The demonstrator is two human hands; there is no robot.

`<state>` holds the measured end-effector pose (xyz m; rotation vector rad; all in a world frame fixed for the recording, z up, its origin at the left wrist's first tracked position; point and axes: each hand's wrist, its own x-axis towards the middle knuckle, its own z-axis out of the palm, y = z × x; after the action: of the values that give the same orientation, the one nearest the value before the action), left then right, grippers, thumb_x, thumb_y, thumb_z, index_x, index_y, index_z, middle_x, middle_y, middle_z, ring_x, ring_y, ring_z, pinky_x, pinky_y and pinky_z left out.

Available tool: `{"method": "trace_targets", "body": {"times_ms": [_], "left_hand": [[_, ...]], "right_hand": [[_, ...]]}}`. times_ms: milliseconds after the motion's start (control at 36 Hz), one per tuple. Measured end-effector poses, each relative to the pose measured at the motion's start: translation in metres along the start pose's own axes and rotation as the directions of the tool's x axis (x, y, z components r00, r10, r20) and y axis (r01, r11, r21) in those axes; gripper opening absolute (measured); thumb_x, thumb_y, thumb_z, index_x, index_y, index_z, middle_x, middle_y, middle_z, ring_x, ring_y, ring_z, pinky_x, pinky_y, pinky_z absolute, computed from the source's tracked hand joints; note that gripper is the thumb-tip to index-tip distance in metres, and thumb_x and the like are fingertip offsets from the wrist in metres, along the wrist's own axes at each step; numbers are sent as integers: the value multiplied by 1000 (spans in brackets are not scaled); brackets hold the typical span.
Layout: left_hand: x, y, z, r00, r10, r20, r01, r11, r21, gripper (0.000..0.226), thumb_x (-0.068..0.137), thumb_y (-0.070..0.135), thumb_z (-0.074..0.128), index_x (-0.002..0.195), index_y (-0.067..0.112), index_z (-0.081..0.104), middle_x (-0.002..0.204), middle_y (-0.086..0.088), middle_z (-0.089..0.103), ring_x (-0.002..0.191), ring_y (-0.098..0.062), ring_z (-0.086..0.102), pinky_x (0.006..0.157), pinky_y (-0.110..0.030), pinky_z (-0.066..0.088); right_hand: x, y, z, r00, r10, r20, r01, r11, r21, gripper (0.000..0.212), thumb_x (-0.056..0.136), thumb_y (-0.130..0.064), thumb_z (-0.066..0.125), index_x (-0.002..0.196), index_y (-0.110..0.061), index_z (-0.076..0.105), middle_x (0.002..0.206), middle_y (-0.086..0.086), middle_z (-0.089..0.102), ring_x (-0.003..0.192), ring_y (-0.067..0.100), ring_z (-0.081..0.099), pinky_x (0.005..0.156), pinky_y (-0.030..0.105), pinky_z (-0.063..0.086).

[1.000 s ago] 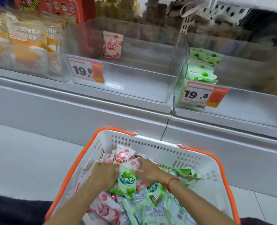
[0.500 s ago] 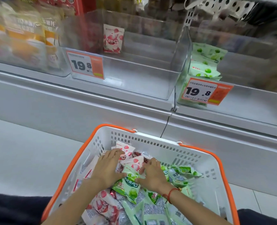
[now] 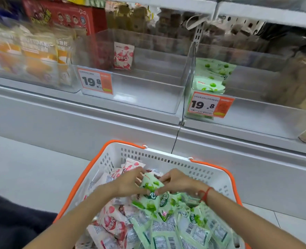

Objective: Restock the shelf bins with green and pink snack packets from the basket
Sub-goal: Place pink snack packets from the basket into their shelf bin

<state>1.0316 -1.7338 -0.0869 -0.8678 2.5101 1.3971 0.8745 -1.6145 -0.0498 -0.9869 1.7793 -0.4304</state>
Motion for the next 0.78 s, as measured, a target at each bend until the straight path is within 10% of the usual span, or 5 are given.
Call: {"method": "trace_targets", "body": {"times_ms": [139,278,472,611,778], "left_hand": [[-8,59,-33,982,90,-165,-149,909,-389,33,78,17,77,100,22,54,82,7,57,64,4,61,59,-10,45],[-8,128,-51,919,243,-311,-363,833,-419,23,79,11,73,94,19,59,89,5,69,72,3,66,68,-11,50],[4,202,-73,800,383,-463,-571,723,-389,23,76,12,76,94,14,62,84,4,73,76,-4,66,68,-13,49],[24,252,-96,659,533,-530,-648,760,-41,27,81,43,67,101,26,63,95,15,66,93,-2,60,76,-16,45],[75,274,-131,511,681,-524,-225,694,683,30,96,40,46,123,29,53,125,13,55,121,-10,40,98,-28,26]], "right_hand": [[-45,-21,-63,990,-57,-126,68,993,92,29,74,-29,80,96,-13,72,82,-8,64,75,8,53,62,16,41],[-87,-44,-106,987,2,-160,28,983,182,46,79,-33,75,114,-22,48,109,0,67,92,13,66,69,20,54],[-133,-56,-146,840,-183,-510,254,964,72,38,75,-46,72,101,-21,60,69,-9,66,57,4,56,51,20,41],[-153,-64,-182,723,-321,-613,404,915,-2,17,84,-32,66,100,-28,62,67,-6,69,51,6,53,43,18,38],[-149,-61,-252,572,-161,-804,366,928,75,12,85,-30,68,90,-20,65,58,-2,62,46,9,52,40,17,37]]}}
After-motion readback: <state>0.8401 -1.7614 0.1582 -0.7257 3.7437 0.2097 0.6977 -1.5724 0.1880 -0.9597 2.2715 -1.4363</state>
